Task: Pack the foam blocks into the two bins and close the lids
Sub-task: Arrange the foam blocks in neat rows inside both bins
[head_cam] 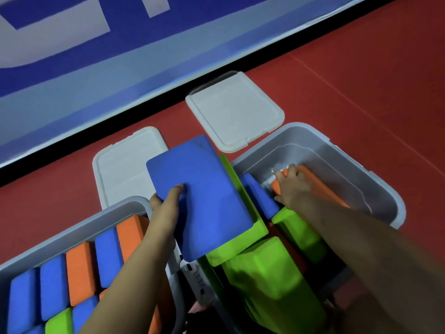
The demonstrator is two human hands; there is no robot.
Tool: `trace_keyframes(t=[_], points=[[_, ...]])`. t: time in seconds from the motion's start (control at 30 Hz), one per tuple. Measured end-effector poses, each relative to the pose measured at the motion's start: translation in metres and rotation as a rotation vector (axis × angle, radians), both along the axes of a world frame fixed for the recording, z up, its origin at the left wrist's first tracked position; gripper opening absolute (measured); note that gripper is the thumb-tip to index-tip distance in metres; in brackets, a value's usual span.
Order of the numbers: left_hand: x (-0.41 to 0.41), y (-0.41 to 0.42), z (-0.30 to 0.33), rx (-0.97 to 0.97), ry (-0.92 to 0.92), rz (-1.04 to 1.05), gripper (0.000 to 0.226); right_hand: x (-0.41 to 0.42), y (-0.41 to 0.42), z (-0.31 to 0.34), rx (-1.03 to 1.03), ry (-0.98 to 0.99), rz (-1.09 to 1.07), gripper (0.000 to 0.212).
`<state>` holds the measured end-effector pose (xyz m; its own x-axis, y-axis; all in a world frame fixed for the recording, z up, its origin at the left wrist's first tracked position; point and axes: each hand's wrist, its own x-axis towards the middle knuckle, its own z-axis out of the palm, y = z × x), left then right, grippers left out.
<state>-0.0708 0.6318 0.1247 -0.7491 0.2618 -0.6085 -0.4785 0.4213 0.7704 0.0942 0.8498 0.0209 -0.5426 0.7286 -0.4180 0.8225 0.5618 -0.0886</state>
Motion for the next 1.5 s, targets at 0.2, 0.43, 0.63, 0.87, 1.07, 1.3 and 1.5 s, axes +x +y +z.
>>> trace_keyframes(t=[0.2, 0.43, 0.63, 0.87, 1.07, 1.3, 1.5], points=[[-0.006, 0.003, -0.002, -0.086, -0.034, -0.063, 0.065, 0.000, 0.003, 0.027, 0.044, 0.046, 0.026, 0.063], [0.010, 0.008, 0.012, -0.155, -0.043, -0.085, 0.074, 0.015, 0.018, 0.092, 0.082, 0.072, -0.104, 0.072], [0.029, 0.010, 0.039, -0.214, 0.686, -0.174, 0.076, 0.034, 0.019, 0.128, 0.002, 0.181, -0.284, 0.121], [0.069, 0.078, 0.066, 0.218, 0.454, -0.388, 0.044, 0.067, 0.008, 0.107, 0.136, 0.435, -0.208, 0.121], [0.102, 0.156, 0.060, 0.108, -0.092, -0.540, 0.080, 0.069, 0.009, 0.084, 0.130, 0.515, -0.091, 0.089], [0.104, 0.203, 0.015, -0.026, 0.071, -0.529, 0.078, 0.079, 0.022, 0.089, 0.019, 0.482, -0.040, 0.088], [0.100, 0.217, -0.008, -0.088, 0.098, -0.561, 0.056, 0.071, 0.020, 0.064, -0.124, 0.481, -0.133, 0.092]])
